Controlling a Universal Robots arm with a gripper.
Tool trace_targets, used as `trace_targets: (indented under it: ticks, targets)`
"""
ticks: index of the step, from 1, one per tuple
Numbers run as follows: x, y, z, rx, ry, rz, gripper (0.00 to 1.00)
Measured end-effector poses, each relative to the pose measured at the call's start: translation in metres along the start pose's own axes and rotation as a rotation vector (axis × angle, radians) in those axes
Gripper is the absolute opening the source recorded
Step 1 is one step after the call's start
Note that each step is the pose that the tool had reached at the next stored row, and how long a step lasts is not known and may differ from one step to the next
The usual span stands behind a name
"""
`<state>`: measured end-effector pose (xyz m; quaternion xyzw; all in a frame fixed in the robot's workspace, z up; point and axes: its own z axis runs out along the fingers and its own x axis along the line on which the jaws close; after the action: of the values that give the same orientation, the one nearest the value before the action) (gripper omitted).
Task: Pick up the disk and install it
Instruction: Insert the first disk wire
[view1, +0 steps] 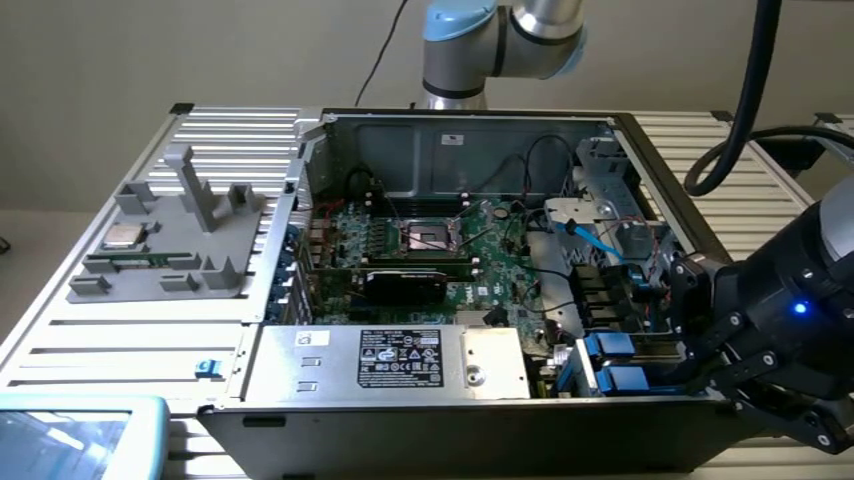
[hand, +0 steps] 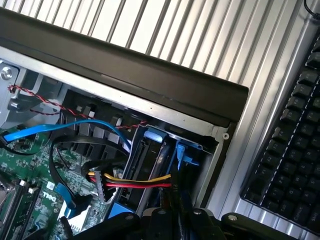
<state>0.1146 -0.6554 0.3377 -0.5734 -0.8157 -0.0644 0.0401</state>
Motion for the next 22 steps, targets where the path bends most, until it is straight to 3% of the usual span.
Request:
trace_targets:
  ticks: [6, 15, 16, 17, 20, 22]
  targets:
    - [0.008, 0.0031, 0.0018, 0.0041, 0.0044, 0.003, 0.17]
    - [0.017, 0.0065, 0.0046, 0.0203, 0.0104, 0.014, 0.17]
    - [0.017, 0.0064, 0.0047, 0.0235, 0.0095, 0.017, 0.17]
    - [0.018, 0.0064, 0.0045, 0.0273, 0.0047, 0.02, 0.17]
    - [0.018, 0.0064, 0.0046, 0.0384, -0.0142, 0.027, 0.17]
    - [0.018, 0.0064, 0.0046, 0.0389, -0.0155, 0.027, 0.17]
